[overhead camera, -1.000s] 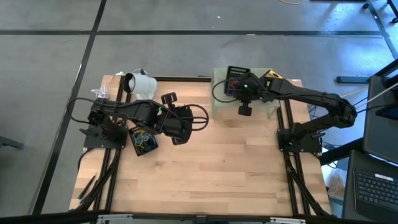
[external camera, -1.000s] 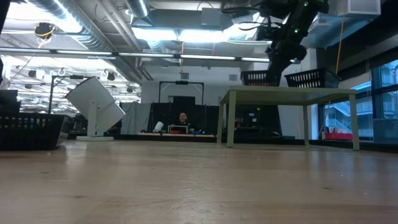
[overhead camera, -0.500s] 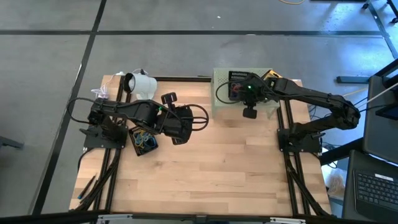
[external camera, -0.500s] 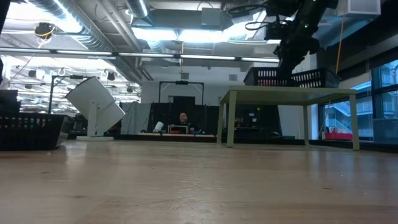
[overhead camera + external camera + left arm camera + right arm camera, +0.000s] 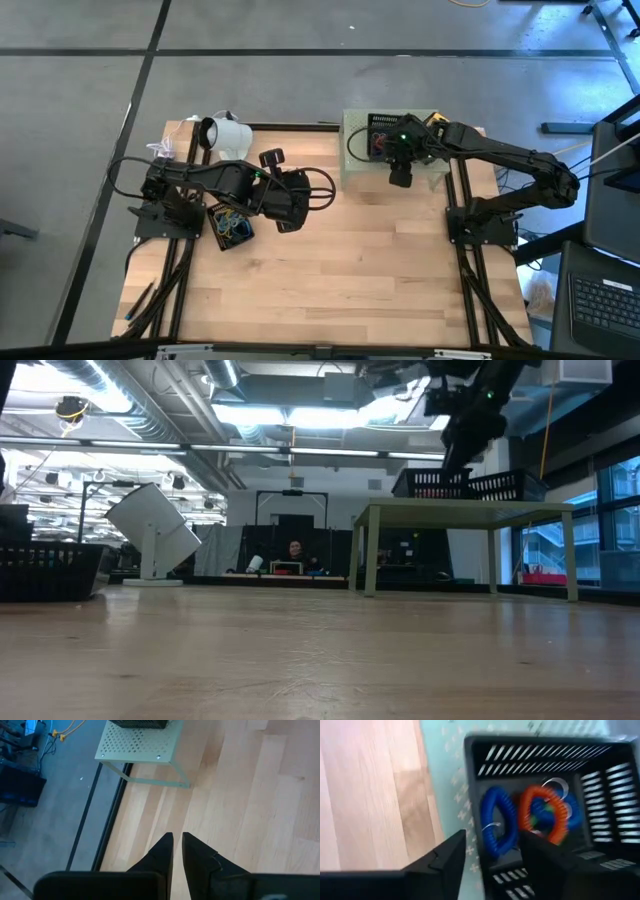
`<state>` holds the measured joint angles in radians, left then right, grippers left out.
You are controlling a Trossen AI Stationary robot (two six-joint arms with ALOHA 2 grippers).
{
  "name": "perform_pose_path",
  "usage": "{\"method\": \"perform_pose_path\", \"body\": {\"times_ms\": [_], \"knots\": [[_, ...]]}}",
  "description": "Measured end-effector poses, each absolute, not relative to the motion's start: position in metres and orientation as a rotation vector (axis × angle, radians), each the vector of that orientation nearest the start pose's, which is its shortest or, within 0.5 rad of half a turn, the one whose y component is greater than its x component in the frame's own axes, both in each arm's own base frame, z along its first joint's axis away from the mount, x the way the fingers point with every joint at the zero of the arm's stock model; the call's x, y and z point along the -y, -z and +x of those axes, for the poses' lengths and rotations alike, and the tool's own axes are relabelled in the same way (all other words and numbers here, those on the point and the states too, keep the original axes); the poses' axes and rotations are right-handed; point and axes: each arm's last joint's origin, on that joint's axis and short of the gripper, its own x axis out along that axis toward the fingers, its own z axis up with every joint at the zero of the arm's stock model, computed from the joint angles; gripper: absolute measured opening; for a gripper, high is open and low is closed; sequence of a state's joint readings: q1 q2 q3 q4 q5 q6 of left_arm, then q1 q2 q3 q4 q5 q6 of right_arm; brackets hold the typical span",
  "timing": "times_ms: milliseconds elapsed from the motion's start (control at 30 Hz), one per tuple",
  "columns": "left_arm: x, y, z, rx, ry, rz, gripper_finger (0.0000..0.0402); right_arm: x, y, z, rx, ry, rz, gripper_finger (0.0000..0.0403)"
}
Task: Pick & Place Office Desk Supplies
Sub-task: Adjust the baskets on the shelf
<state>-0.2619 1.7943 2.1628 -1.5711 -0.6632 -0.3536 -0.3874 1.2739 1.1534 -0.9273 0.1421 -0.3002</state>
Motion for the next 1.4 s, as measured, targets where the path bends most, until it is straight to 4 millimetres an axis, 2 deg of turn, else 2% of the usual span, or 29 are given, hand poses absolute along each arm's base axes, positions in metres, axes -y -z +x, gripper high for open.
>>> {"method": "perform_pose_path", "body": {"times_ms": [200, 333, 567, 800, 1033, 1267, 1400], "knots": [[0.065, -0.421, 0.312, -0.993, -0.530, 0.224, 0.0032, 0.094, -0.334, 0.219, -1.075, 0.356, -0.088, 0.0211], [0.065, -0.421, 0.312, -0.993, -0.530, 0.224, 0.0033, 0.092, -0.344, 0.208, -1.142, 0.472, 0.014, 0.0211], [0.065, -0.421, 0.312, -1.000, -0.518, 0.246, 0.0033, 0.094, -0.336, 0.189, -1.308, 0.593, 0.122, 0.0206], [0.065, -0.421, 0.312, -1.000, -0.517, 0.249, 0.0032, 0.102, -0.334, 0.183, -1.335, 0.701, 0.079, 0.0205], [0.065, -0.421, 0.312, -1.000, -0.517, 0.248, 0.0031, 0.110, -0.334, 0.179, -1.321, 0.681, 0.168, 0.0205], [0.065, -0.421, 0.312, -1.001, -0.517, 0.248, 0.0033, 0.112, -0.333, 0.179, -1.315, 0.685, 0.181, 0.0205], [0.065, -0.421, 0.312, -1.001, -0.517, 0.248, 0.0031, 0.112, -0.321, 0.180, -1.335, 0.681, 0.184, 0.0205]]}}
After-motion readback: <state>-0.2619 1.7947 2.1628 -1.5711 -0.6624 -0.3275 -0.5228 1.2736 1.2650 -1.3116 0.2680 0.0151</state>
